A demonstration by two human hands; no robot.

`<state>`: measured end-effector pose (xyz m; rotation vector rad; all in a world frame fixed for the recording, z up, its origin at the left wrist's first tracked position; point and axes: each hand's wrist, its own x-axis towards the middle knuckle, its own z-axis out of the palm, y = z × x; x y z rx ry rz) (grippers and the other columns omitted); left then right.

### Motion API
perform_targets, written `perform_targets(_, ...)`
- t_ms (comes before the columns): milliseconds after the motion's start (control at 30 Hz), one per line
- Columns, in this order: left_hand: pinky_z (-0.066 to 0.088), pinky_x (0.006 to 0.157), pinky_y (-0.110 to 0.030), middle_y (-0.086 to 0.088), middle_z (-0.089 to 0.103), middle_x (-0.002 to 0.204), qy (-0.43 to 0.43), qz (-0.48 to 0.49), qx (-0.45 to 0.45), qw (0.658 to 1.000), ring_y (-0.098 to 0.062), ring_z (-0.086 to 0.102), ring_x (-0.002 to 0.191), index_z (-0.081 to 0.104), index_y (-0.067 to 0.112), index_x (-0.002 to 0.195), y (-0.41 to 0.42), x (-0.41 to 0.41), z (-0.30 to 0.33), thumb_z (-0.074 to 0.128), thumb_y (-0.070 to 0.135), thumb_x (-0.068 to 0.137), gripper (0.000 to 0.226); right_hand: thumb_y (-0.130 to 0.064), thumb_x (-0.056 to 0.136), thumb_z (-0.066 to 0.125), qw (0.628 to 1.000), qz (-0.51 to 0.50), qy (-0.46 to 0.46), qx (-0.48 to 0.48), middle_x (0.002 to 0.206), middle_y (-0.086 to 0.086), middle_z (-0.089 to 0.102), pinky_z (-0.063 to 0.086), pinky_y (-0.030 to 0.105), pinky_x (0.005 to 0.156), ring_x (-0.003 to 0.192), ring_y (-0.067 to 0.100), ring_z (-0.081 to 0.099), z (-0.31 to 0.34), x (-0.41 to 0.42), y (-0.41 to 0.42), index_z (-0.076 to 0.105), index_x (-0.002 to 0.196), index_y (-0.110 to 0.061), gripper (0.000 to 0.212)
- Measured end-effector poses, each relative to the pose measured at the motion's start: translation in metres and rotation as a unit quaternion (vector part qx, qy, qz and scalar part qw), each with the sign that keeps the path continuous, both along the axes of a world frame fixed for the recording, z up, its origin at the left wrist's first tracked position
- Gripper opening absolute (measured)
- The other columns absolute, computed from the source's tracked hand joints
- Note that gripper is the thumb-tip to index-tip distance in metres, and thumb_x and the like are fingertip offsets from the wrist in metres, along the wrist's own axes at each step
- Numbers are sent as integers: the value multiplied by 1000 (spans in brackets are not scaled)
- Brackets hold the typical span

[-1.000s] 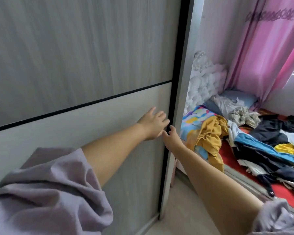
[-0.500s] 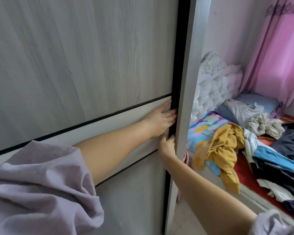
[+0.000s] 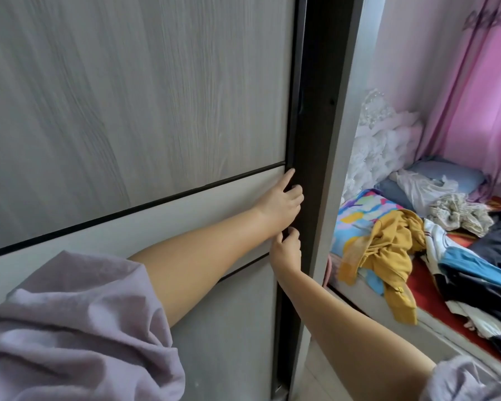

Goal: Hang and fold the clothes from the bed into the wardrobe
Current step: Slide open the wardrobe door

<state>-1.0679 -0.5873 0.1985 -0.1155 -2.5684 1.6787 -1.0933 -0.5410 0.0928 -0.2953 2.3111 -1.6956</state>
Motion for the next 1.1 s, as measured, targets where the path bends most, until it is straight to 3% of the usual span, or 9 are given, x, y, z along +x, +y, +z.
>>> perform_targets(267,3,116,-55,-11,46,136,22,58,23,998,-29,31,136,53,10,128,-14,100,-1,59,23,93,37,-39,99,36,995,89,5,44,141,8,42,49,49,93,117,30,53,0,92,-14,30,145,-17,51)
perform_targets(467,-6,114,-55,-8,54,125,15,109,35,993,-28,39,129,57,11,122,-33,182,-3,51,18,96,28,-39,101,34,973,199,76,85,129,8,55,43,29,68,104,21,57,6,156,-24,38,142,-15,48)
perform_targets(633,-13,107,-57,-6,60,118,2,154,36,987,-28,44,122,61,12,118,-52,243,-13,44,14,96,27,-31,101,35,935,292,156,125,108,9,63,48,40,77,93,27,59,9,210,-33,48,117,-11,29)
perform_targets(700,-13,106,-58,-5,60,116,2,167,31,985,-28,45,121,63,12,114,-60,269,-16,45,14,95,26,-31,102,32,914,335,173,149,107,11,63,47,40,75,92,31,60,9,230,-40,46,117,-9,30)
perform_targets(767,-7,110,-57,-2,62,112,0,169,17,985,-26,48,118,65,14,109,-66,299,-20,46,14,92,25,-32,103,30,891,381,183,169,108,13,62,44,37,70,89,32,58,9,247,-49,42,120,-8,32)
perform_targets(833,11,116,-51,6,65,96,15,143,-8,990,-20,55,108,71,22,94,-72,322,-23,53,18,85,21,-31,103,31,870,417,185,185,109,15,62,40,33,67,85,31,58,6,262,-55,39,122,-7,31)
perform_targets(933,31,115,-42,10,64,76,38,126,-2,991,-16,61,93,71,25,73,-83,363,-25,52,15,75,21,-28,103,35,837,465,226,181,110,18,61,41,32,71,95,33,60,3,291,-68,39,126,-4,33)
perform_targets(1000,34,113,-41,9,63,72,53,140,10,989,-16,62,90,70,23,69,-86,392,-25,48,10,75,26,-26,102,37,818,482,258,177,104,16,57,42,34,74,96,33,58,2,314,-77,39,127,-3,34)
perform_targets(1100,35,112,-41,9,60,69,60,162,25,985,-16,61,86,68,23,67,-88,431,-24,38,3,77,37,-22,102,35,767,509,329,210,87,5,48,37,27,58,78,22,49,-1,351,-86,36,131,-2,35)
